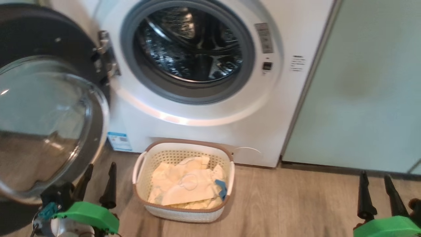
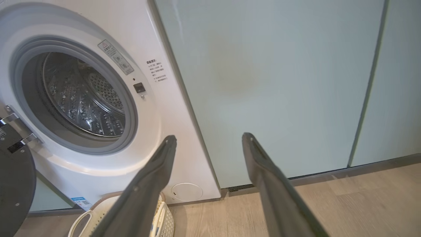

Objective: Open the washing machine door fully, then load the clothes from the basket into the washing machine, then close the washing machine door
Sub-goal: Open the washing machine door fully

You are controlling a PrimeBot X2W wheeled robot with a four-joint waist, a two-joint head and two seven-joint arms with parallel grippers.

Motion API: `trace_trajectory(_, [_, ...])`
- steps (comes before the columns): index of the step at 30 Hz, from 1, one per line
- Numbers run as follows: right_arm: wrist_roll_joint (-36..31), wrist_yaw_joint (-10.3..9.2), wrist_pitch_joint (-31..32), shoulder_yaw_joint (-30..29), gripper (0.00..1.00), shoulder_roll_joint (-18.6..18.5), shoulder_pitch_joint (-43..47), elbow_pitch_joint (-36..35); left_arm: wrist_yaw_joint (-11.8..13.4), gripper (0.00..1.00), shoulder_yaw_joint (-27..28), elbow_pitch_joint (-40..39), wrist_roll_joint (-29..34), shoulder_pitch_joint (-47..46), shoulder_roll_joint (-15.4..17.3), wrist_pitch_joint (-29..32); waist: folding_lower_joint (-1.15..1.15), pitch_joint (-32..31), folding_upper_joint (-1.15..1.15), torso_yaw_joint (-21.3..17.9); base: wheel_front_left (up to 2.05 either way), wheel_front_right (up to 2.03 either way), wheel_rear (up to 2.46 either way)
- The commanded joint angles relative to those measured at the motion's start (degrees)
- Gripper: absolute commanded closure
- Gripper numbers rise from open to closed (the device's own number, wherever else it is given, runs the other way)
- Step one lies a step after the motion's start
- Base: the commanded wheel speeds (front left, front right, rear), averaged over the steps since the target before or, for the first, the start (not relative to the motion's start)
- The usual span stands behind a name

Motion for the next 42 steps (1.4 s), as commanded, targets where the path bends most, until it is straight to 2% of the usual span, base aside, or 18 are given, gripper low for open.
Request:
trace_trajectory(1, [-0.96,0.25,-0.55,1.64,0.00,-1.06,-1.32,-2.52,0.01,0.00,1.90,-0.54,0.62,-4.36,1.41,-0.89,0.00,0.03,0.00,-3.24,0.00,0.00,0.00])
trace_trajectory(7, [-1.57,0.25,-0.55,1.90,0.00,-1.74,-0.96,-3.53,-0.16,0.00,2.01,3.82,1.52,-6.47,1.96,-1.22,0.00,0.09,0.00,-6.11,0.00,0.00,0.00])
trace_trajectory(14, [-1.87,0.25,-0.55,1.63,0.00,-1.80,-0.76,-4.17,-0.53,0.00,2.19,5.43,2.14,-7.41,2.27,-1.28,0.00,0.18,0.00,-7.28,0.00,0.00,0.00])
trace_trajectory(42, [-2.12,0.25,-0.55,1.67,0.00,-1.34,-0.77,-3.91,-1.06,0.00,3.28,9.12,3.13,-10.40,2.16,-1.29,0.00,1.01,0.00,-6.88,0.00,0.00,0.00])
